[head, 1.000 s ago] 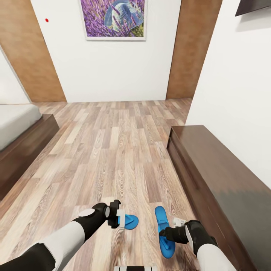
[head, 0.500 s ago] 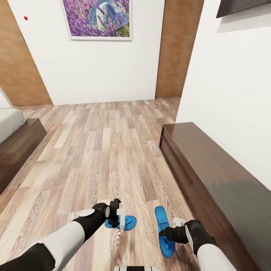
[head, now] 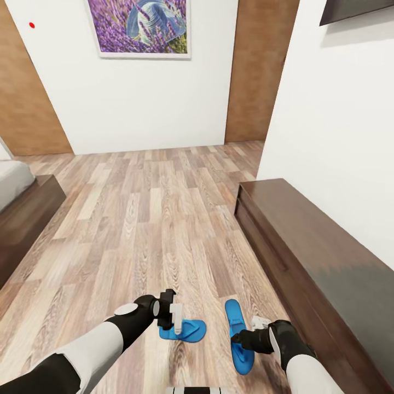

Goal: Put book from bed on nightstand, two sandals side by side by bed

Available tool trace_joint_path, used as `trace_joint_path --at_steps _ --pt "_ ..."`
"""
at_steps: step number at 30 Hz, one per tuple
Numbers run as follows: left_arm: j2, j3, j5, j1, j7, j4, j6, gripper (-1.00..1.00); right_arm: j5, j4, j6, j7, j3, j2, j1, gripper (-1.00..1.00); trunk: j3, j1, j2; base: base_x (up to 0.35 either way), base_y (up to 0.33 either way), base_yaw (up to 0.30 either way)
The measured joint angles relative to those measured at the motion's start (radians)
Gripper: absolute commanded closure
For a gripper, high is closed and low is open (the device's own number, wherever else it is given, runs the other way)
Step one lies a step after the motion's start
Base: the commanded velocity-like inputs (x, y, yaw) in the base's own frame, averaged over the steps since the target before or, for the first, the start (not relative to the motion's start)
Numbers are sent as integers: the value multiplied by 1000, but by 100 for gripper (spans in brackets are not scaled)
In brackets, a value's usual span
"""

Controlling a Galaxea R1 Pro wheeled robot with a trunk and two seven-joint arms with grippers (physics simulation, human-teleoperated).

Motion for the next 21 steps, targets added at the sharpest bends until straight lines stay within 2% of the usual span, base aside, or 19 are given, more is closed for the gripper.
trace_joint_path --at_steps 9,21 --pt "0 0 0 0 1 0 0 -100 -1 -6 -39 3 1 -1 0 100 0 0 0 130 36 -29" --pt "-1 -1 0 0 2 0 0 -100 -30 -4 -75 3 6 -1 0 100 0 0 0 131 2 -203"
